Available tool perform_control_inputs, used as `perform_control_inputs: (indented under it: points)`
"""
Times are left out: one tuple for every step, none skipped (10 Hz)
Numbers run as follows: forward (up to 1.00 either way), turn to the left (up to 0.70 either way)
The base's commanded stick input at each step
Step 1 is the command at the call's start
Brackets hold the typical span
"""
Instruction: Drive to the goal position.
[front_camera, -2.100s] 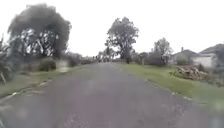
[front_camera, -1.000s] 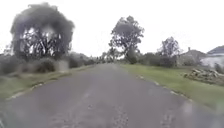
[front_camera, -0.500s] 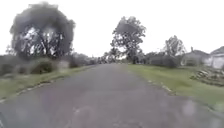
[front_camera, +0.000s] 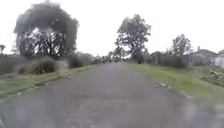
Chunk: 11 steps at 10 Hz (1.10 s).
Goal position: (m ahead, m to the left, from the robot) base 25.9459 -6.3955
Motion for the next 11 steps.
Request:
perform_control_inputs:
  points:
    - [1.0,0.0]
    - [1.0,0.0]
    - [1.0,0.0]
    - [1.0,0.0]
    - [1.0,0.0]
    - [1.0,-0.06]
    - [1.0,-0.12]
    - [1.0,-0.18]
    - [1.0,-0.26]
    - [1.0,-0.34]
    - [1.0,-0.38]
